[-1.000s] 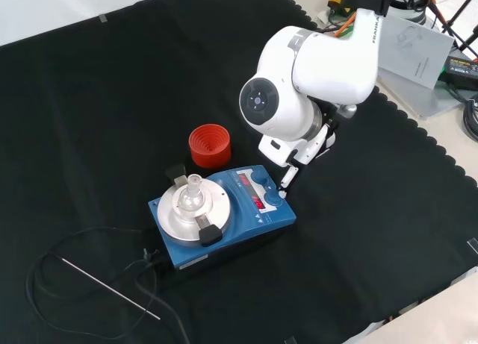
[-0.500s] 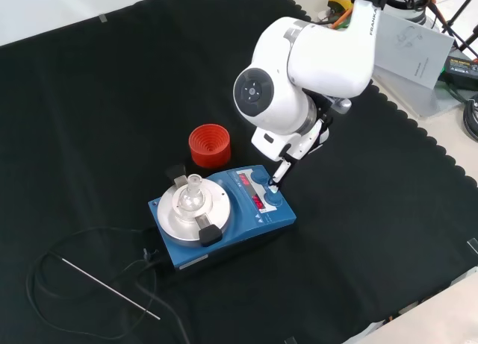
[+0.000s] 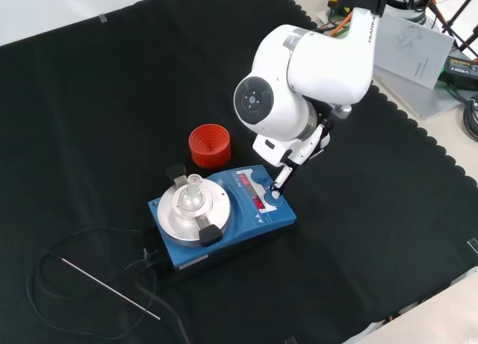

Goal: Turn on the heater.

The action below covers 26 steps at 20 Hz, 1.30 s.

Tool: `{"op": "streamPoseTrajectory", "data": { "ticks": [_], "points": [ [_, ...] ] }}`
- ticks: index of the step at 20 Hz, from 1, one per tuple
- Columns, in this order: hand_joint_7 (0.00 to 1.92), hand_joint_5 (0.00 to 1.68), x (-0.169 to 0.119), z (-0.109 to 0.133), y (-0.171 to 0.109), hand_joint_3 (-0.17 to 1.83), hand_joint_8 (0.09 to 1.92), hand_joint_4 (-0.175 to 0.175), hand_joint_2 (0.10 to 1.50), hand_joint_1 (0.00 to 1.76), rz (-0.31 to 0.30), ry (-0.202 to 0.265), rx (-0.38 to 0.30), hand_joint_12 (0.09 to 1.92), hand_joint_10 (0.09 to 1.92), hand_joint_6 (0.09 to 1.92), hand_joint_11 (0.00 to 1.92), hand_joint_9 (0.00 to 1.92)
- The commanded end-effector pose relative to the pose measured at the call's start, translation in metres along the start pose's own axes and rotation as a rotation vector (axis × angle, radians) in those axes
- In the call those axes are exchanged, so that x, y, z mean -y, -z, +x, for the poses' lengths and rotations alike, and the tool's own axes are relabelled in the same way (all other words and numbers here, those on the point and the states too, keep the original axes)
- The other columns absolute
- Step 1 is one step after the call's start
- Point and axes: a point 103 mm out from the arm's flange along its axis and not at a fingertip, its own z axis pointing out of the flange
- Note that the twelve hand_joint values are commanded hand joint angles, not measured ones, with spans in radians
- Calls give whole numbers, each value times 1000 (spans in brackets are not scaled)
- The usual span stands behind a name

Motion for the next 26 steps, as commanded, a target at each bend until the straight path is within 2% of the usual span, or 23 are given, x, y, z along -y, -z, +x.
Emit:
{"op": "streamPoseTrajectory", "data": {
  "ticks": [1, 12, 23, 26],
  "points": [
    [1570, 234, -6, -1, -3, 1407, 1913, -75, 412, 1579, 10, 2, -8, 1515, 1790, 526, 1537, 1687],
    [1570, 239, -2, -22, -1, 1409, 1913, -76, 410, 1580, 7, -30, -31, 1516, 1789, 536, 1536, 1687],
    [1563, 179, 36, -56, 47, 1423, 1886, -65, 396, 1547, -62, -97, -5, 1493, 1754, 504, 1528, 1681],
    [1563, 179, 43, -63, 52, 1423, 1883, -64, 395, 1546, -77, -112, -4, 1491, 1748, 501, 1525, 1680]
  ]
}}
